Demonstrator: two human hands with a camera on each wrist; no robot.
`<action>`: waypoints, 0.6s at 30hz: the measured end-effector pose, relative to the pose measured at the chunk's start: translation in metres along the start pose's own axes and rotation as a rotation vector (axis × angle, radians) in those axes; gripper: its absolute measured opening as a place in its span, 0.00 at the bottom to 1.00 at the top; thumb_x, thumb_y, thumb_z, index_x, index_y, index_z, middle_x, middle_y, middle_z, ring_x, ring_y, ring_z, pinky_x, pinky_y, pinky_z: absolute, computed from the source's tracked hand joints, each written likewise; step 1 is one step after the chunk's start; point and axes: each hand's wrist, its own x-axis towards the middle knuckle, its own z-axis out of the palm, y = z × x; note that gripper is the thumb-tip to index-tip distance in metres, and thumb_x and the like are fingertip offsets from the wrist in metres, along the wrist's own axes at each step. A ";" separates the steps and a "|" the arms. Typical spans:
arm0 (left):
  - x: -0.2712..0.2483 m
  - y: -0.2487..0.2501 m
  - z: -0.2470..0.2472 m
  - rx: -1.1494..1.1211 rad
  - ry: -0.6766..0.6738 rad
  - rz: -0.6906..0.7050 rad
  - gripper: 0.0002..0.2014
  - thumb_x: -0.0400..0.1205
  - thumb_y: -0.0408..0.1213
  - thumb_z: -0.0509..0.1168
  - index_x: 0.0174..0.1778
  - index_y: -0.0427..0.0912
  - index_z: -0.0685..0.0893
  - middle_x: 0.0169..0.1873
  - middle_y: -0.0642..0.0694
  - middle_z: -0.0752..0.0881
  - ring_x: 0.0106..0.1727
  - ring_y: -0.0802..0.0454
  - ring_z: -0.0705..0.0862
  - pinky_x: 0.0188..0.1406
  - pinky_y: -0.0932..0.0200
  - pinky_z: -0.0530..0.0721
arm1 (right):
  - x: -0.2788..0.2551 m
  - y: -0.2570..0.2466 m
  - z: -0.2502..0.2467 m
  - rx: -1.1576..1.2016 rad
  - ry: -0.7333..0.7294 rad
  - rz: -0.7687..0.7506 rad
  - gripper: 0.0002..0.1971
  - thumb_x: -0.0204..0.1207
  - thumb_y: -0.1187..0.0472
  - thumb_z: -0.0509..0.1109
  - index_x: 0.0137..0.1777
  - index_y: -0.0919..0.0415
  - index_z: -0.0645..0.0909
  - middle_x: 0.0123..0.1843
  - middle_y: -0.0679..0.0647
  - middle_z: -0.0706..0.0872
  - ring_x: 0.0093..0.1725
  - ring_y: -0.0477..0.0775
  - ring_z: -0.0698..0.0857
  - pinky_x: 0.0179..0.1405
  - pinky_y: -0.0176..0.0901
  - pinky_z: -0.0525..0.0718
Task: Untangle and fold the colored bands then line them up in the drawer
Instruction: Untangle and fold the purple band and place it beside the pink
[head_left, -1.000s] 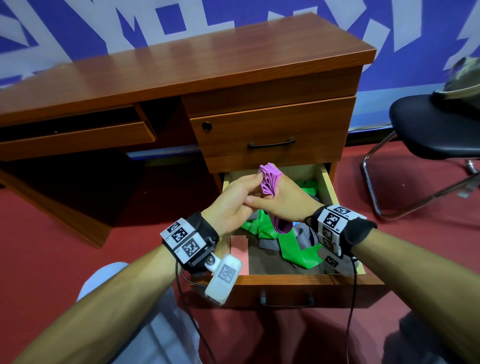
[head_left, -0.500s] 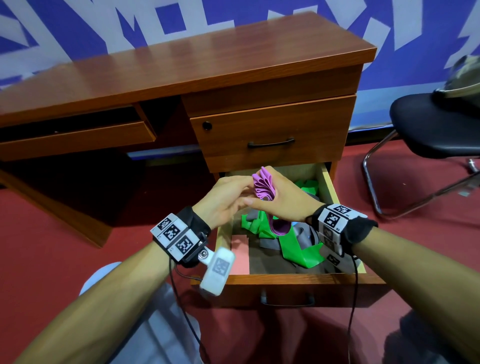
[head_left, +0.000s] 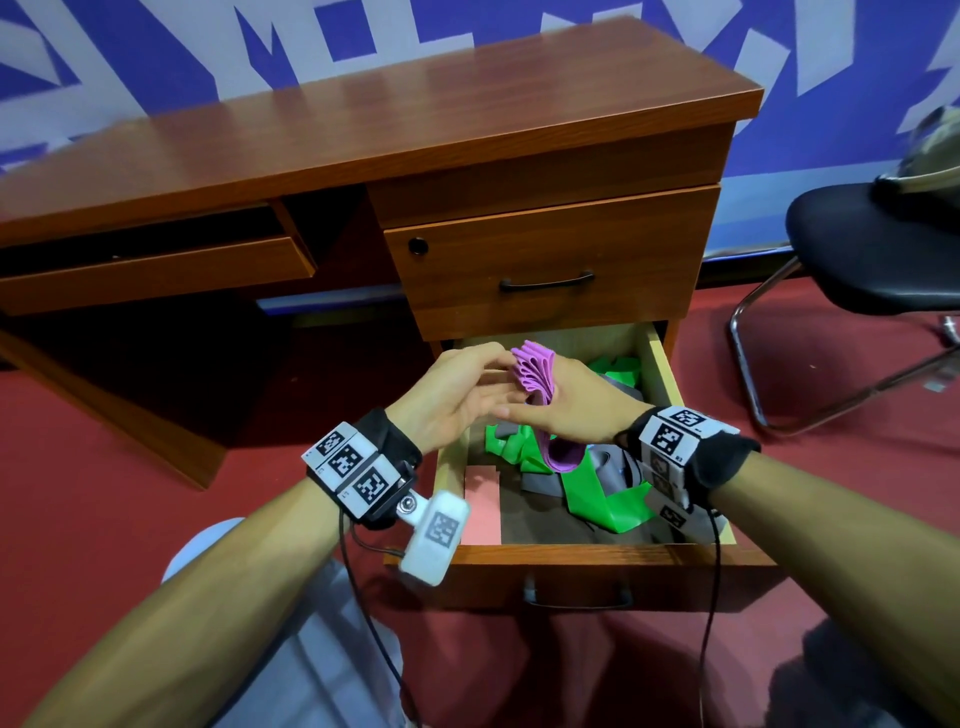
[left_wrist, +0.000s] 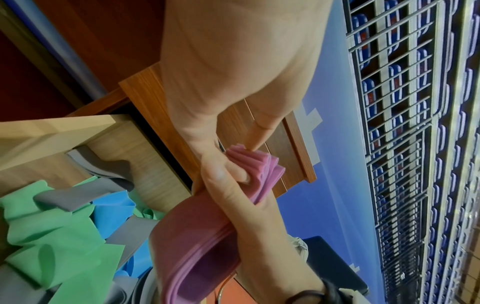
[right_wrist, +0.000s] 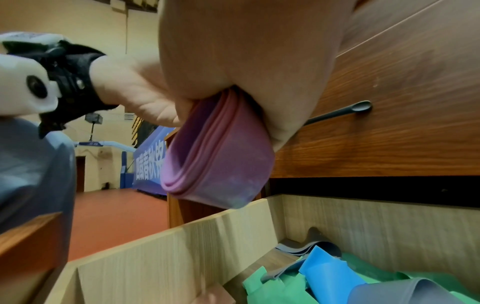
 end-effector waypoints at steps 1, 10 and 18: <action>-0.001 0.001 -0.001 -0.031 -0.020 -0.012 0.09 0.82 0.31 0.64 0.53 0.31 0.87 0.51 0.31 0.91 0.47 0.38 0.92 0.52 0.47 0.88 | 0.000 -0.002 -0.003 0.021 -0.014 0.018 0.17 0.78 0.43 0.74 0.65 0.32 0.77 0.56 0.37 0.85 0.56 0.41 0.85 0.65 0.49 0.83; 0.000 0.009 0.003 0.014 0.114 0.092 0.24 0.78 0.18 0.52 0.69 0.26 0.80 0.50 0.24 0.88 0.42 0.37 0.94 0.36 0.55 0.92 | 0.004 -0.003 -0.008 0.204 -0.127 0.085 0.12 0.86 0.56 0.68 0.67 0.55 0.81 0.58 0.39 0.87 0.57 0.32 0.85 0.67 0.32 0.80; 0.004 0.013 -0.007 -0.121 0.027 0.080 0.27 0.77 0.19 0.50 0.73 0.29 0.76 0.56 0.31 0.90 0.53 0.41 0.93 0.52 0.53 0.92 | 0.011 -0.004 -0.019 0.549 -0.067 0.334 0.03 0.82 0.71 0.66 0.51 0.73 0.79 0.39 0.63 0.84 0.39 0.63 0.84 0.49 0.59 0.86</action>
